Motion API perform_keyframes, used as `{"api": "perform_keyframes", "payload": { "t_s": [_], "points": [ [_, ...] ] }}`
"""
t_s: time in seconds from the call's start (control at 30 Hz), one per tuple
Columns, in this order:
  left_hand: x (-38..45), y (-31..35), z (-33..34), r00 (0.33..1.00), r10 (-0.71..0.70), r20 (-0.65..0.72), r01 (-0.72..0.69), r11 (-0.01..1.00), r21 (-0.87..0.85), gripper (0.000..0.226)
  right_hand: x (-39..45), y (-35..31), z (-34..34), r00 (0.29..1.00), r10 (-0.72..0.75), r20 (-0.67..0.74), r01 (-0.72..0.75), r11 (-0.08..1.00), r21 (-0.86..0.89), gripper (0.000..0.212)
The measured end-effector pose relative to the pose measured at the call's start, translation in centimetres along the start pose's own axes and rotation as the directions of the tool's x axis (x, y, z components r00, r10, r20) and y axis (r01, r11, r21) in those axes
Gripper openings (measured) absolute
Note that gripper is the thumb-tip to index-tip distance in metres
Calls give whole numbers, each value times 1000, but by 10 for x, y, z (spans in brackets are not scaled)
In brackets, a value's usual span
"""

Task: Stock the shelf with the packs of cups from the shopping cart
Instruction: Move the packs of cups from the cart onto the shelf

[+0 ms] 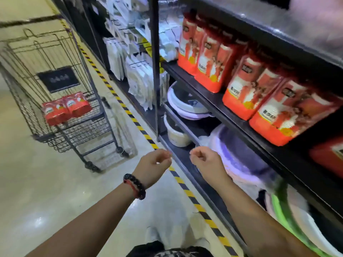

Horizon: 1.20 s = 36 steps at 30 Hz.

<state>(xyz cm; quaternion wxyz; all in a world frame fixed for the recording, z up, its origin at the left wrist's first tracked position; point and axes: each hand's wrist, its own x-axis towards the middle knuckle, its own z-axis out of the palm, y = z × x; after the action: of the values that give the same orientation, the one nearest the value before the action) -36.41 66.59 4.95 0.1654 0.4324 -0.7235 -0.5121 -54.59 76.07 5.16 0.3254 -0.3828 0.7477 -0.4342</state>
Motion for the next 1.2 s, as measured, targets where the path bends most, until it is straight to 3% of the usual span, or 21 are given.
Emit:
{"api": "perform_keyframes", "payload": {
  "t_s": [0.23, 0.4, 0.53, 0.7, 0.83, 1.07, 1.2],
  "points": [
    [-16, -55, -102, 953, -140, -270, 124, 989, -77, 14, 51, -61, 117, 947, -92, 307, 111, 993, -46, 24],
    [-9, -77, -149, 904, -216, -370, 189, 976, -108, 21, 96, -84, 176, 889, -126, 440, 153, 988, -25, 17],
    [12, -90, -187, 854, -266, -447, 241, 964, -113, 26, 138, -103, 222, 844, -198, 498, 218, 976, 20, 25],
    [52, -104, -234, 782, -363, -506, 344, 929, -135, 10, 200, -128, 268, 795, -226, 563, 222, 972, 78, 32],
    [86, -105, -269, 755, -379, -536, 380, 918, -114, 11, 246, -150, 294, 778, -220, 589, 194, 975, 108, 41],
    [131, -119, -314, 741, -395, -543, 384, 913, -140, 17, 299, -171, 335, 774, -186, 606, 167, 982, 88, 29],
    [152, -137, -344, 697, -436, -569, 375, 898, -230, 14, 324, -184, 369, 752, -142, 644, 136, 989, 60, 24]
  ]
}}
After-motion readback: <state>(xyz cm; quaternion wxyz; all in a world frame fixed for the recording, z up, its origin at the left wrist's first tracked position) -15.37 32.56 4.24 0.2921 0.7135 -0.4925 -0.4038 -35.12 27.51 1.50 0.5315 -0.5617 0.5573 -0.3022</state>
